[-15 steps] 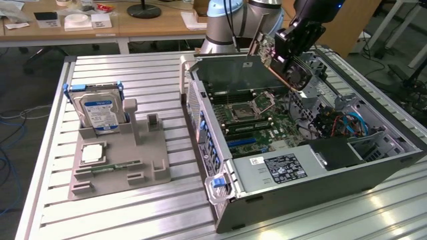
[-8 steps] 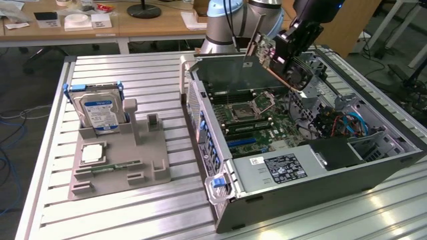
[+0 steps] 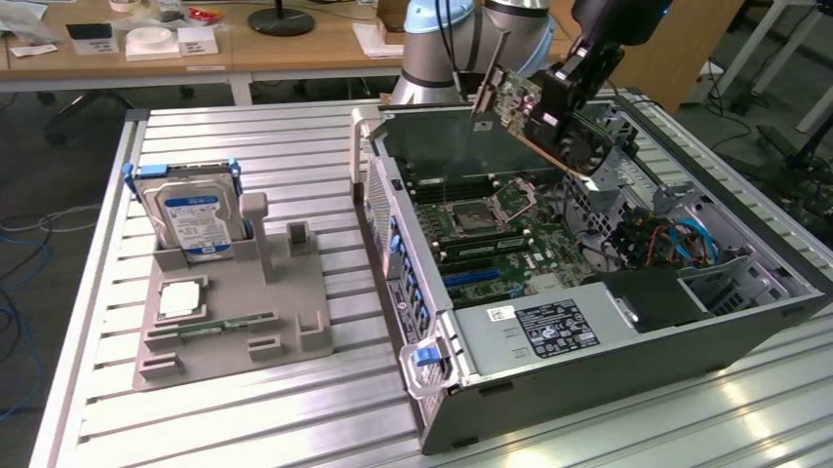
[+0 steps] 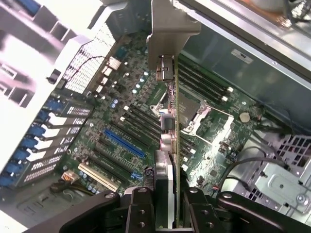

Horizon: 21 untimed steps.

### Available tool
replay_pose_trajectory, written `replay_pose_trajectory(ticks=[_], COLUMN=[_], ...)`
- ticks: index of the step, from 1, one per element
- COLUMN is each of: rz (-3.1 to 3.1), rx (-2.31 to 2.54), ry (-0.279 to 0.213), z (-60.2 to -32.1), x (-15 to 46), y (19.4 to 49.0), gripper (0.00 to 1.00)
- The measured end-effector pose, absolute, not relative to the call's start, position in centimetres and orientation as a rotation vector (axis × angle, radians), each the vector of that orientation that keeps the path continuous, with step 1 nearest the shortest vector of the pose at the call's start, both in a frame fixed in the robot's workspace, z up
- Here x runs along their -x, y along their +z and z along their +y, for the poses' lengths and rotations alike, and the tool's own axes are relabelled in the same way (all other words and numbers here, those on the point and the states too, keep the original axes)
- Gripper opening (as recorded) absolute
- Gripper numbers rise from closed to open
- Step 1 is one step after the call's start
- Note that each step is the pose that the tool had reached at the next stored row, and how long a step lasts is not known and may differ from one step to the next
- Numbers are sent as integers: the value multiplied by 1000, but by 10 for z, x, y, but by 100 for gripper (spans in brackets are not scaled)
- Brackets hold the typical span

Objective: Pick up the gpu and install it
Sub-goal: 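Insert the gpu into the slot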

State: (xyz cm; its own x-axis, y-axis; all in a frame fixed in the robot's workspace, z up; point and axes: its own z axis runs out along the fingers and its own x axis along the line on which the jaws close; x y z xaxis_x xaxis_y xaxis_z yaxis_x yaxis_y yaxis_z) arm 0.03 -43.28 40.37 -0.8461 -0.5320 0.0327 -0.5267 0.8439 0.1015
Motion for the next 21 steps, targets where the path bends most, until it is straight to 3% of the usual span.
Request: replay_pose_trajectory(ticks=[21], rz=[-2792], rx=[-1269], ry=[-121], z=[-433], x=[0], y=[403], gripper=[28])
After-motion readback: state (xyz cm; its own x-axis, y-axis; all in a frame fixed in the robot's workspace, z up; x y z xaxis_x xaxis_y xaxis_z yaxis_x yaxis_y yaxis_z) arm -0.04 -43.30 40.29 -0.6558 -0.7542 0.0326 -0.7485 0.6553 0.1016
